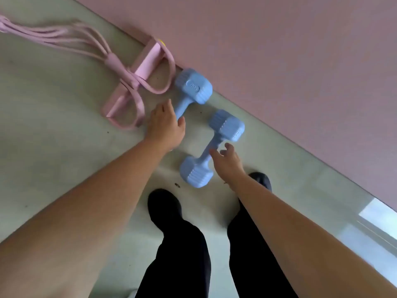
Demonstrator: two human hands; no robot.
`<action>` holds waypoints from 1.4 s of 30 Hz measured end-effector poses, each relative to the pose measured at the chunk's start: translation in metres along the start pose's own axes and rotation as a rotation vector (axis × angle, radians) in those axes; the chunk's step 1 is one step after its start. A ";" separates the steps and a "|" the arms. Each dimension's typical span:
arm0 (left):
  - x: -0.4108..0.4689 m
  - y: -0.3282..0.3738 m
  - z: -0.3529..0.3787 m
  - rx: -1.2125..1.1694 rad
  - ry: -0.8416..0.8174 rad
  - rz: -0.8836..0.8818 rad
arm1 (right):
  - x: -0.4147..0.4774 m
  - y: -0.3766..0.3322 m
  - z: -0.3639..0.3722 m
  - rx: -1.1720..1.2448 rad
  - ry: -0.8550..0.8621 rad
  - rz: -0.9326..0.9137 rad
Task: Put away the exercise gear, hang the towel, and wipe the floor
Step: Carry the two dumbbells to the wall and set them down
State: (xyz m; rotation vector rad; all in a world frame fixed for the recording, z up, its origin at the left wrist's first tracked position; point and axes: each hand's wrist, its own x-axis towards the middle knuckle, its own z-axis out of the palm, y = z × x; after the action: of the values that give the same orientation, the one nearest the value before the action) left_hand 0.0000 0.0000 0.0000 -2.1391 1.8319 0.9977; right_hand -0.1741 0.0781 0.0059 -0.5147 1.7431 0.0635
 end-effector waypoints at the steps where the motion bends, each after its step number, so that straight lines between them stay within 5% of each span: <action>1: 0.011 0.001 0.011 -0.025 -0.052 -0.037 | 0.013 0.003 0.005 0.064 0.003 0.002; 8: 0.044 -0.002 0.048 0.054 -0.163 -0.199 | 0.068 0.023 0.025 0.441 -0.129 0.110; 15: -0.019 0.001 0.032 -0.064 -0.303 -0.243 | 0.035 0.025 -0.018 0.430 -0.046 0.102; 21: -0.120 0.028 -0.020 -0.387 -0.301 -0.490 | -0.053 0.034 -0.071 0.486 0.103 0.073; 27: -0.207 0.122 -0.143 -0.682 -0.239 -0.550 | -0.201 0.009 -0.139 0.524 0.205 -0.010; 33: -0.292 0.234 -0.294 -0.767 -0.102 -0.341 | -0.373 -0.034 -0.199 0.578 0.322 -0.093; 42: -0.447 0.339 -0.490 -0.725 -0.003 0.223 | -0.640 -0.060 -0.261 0.910 0.553 -0.322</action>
State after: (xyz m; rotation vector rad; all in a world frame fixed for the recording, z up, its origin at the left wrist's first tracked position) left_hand -0.1400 0.0326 0.7312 -2.2846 1.9345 1.9605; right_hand -0.2978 0.1365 0.6857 -0.1183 1.9549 -1.1402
